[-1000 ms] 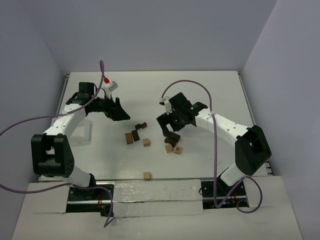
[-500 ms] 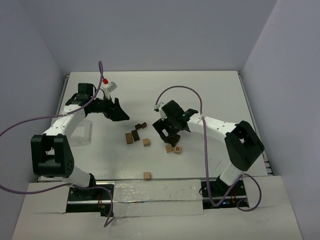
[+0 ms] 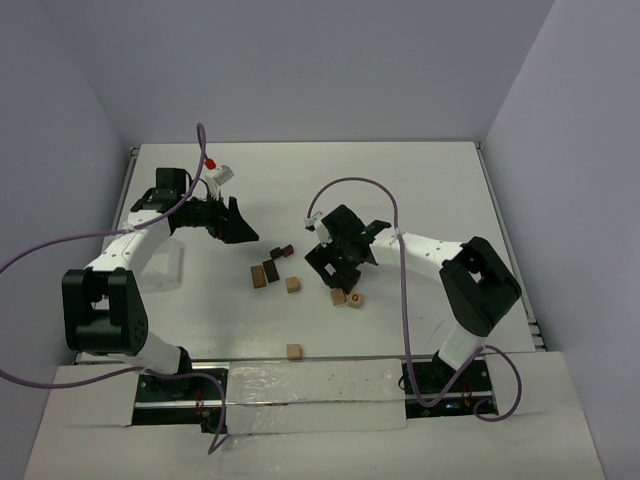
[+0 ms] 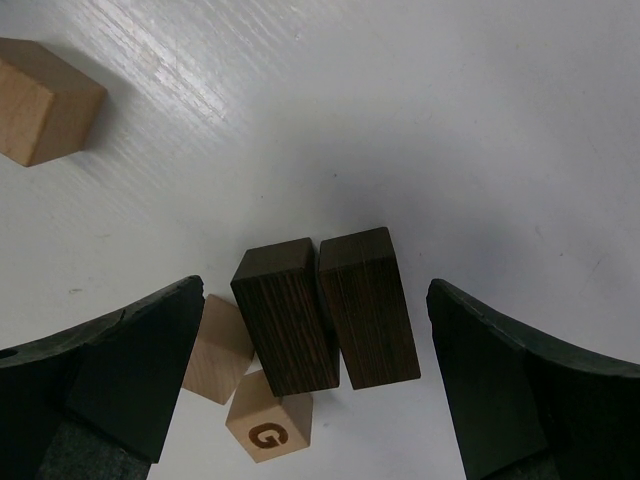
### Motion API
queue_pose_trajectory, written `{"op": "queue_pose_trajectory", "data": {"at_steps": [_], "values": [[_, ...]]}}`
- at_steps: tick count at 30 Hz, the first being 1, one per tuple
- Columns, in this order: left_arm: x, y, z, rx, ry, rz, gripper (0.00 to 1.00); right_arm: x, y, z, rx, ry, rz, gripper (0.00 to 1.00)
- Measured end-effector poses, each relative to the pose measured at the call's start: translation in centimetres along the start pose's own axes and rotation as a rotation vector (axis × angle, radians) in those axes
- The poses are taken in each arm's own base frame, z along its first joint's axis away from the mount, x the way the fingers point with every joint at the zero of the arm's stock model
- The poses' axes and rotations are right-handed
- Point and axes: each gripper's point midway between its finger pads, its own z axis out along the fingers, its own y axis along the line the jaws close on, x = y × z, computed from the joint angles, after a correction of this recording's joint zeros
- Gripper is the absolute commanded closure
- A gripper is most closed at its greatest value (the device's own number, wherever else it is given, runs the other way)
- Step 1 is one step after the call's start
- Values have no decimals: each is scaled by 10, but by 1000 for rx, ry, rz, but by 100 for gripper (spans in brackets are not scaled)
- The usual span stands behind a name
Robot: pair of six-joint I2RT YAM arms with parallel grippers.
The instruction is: Build the wood block tower
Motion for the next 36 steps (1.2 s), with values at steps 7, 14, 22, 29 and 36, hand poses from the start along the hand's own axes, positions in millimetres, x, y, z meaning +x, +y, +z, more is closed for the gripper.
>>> {"op": "queue_pose_trajectory", "data": {"at_steps": [7,14,22,29,36], "values": [[0,0,0,1,0,-1,1,10,0,6,-4,31,-17,0],[3,0,1,7,1,-13,1,19,-4,9,8,50,-13,1],[3,0,1,7,0,-14,1,24,-11,10,27,61,-21,11],[3,1,0,4,-3,-17,1,24,-11,10,27,63,-24,23],[3,1,0,4,-4,-18,1,25,-11,10,30,64,-19,46]]}}
